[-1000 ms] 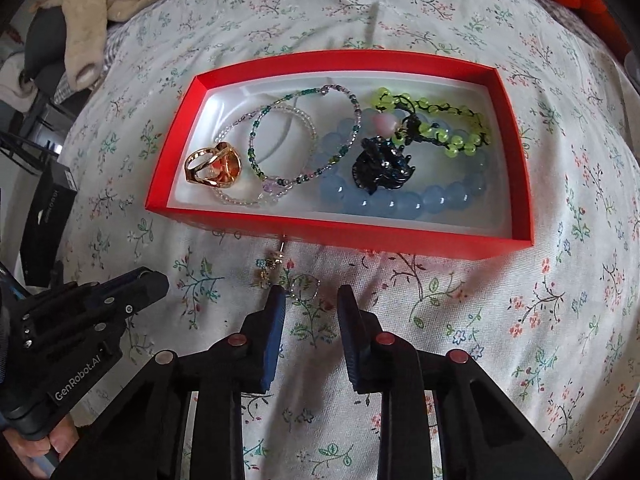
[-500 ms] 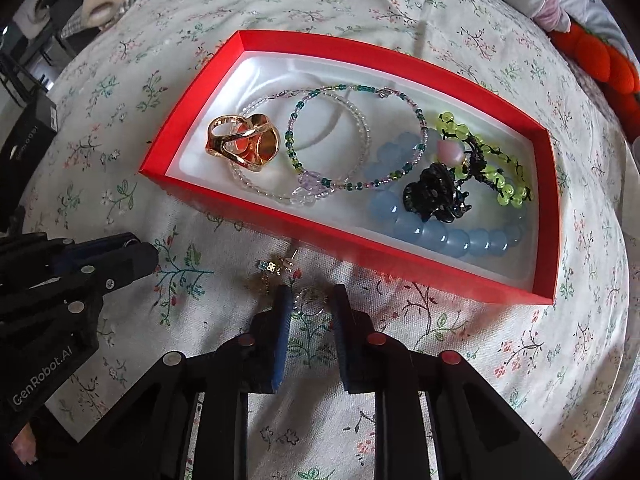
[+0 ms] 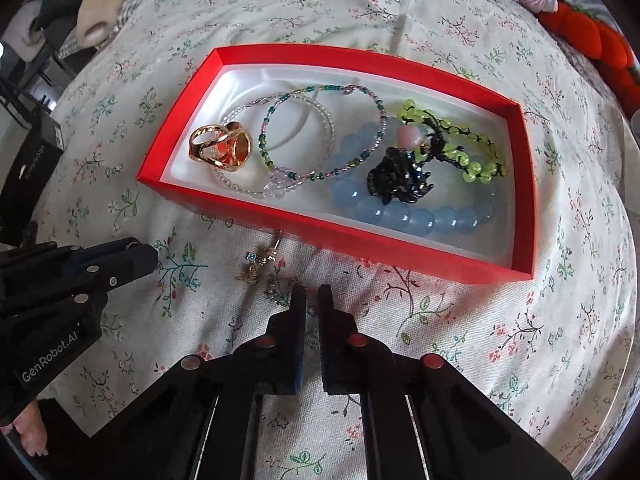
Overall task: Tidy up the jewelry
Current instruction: 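Grasp the small silver hoop earring with right tool while left tool holds the gold earring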
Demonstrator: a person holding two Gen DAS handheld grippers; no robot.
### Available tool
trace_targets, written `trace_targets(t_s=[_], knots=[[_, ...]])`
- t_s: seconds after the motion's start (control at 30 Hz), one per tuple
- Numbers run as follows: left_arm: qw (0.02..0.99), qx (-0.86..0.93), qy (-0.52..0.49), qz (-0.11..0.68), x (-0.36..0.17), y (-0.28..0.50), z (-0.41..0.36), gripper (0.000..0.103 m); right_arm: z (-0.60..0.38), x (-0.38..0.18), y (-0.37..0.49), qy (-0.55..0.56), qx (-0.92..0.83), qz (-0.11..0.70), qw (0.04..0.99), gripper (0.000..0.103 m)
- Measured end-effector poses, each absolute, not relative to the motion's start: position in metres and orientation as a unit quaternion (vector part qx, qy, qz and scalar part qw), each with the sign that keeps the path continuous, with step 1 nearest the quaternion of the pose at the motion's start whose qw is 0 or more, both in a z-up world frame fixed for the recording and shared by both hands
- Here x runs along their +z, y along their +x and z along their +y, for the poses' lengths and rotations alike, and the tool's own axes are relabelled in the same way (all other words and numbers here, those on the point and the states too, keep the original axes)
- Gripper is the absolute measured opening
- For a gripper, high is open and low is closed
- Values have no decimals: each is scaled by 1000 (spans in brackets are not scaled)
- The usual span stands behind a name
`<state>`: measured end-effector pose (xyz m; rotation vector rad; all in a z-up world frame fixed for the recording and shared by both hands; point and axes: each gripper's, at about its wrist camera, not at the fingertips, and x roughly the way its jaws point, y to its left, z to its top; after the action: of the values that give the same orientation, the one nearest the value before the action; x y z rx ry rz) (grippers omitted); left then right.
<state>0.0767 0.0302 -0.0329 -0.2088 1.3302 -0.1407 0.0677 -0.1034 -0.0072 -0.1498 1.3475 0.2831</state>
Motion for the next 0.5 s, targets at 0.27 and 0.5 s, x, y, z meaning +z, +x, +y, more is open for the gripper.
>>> trace_targets(t_s=[0.27,0.5], knots=[[781,-61,-98,614,-33,76,36,10,-102,-3,62,-81,152,622,764,32],[780,-53,-98,615,-34,76,42,10,-83,-13,62,-111,161,612,766,39]])
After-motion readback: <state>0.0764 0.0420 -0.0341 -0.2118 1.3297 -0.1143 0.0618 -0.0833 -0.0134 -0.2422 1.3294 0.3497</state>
